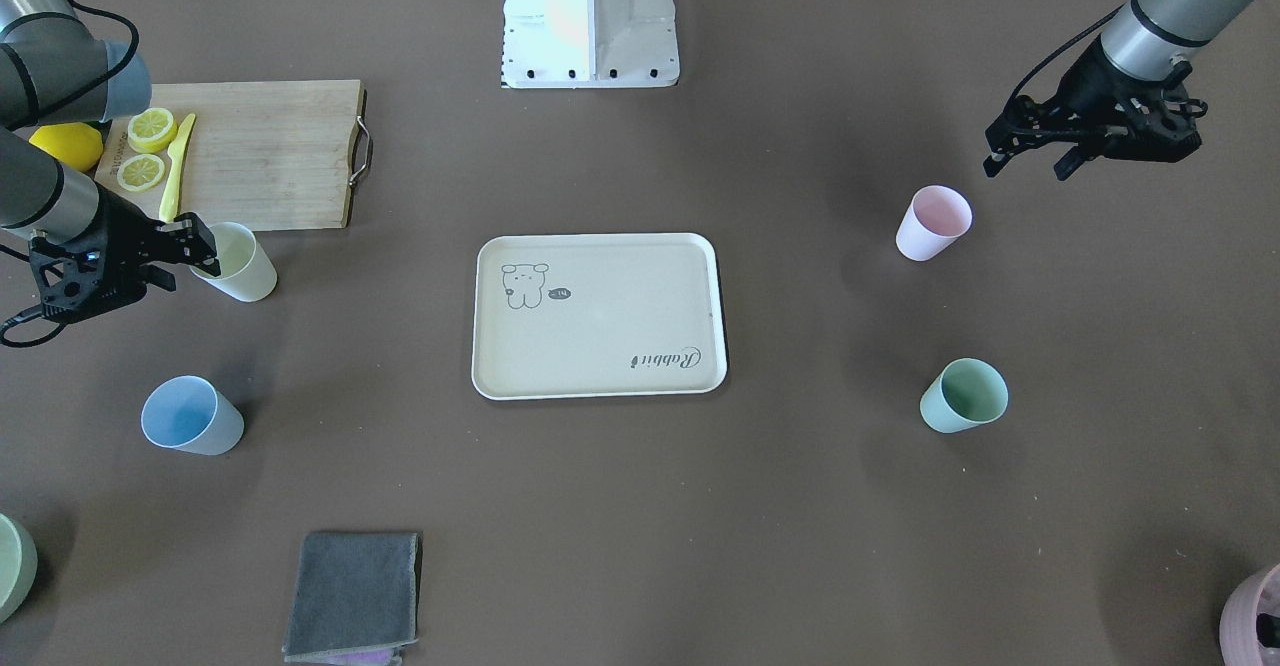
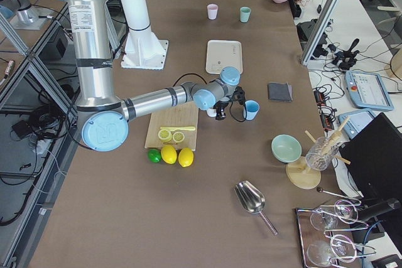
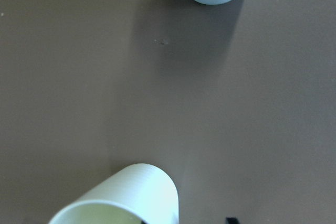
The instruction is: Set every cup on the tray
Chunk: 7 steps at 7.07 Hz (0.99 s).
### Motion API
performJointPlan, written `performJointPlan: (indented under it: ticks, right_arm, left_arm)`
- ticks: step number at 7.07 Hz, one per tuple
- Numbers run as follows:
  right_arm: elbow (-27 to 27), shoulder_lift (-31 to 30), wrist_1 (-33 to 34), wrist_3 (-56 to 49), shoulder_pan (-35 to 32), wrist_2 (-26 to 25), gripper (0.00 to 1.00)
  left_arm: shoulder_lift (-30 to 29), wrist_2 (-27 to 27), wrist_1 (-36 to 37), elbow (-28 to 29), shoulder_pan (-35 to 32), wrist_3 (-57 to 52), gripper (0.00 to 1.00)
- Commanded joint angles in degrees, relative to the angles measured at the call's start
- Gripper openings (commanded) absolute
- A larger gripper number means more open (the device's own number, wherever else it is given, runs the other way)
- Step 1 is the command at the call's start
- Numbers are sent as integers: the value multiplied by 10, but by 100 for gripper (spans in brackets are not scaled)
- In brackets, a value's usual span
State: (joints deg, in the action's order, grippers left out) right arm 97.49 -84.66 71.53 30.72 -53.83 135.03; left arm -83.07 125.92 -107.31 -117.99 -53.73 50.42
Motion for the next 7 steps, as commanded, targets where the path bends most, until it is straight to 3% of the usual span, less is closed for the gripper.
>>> performJointPlan:
  ticks: [1,3,7]
  right_arm:
    - [16,31,4,61,1,23,0]
    - [14,100,6,146,27,15,0]
    - [-24,236,23,293,124,-88,0]
  left_arm:
    - [2,-15,-1,18,30,-1,84]
    - [-14,-16,-1,34,51,0,82]
    - [-58,-16,-1,84,57,0,62]
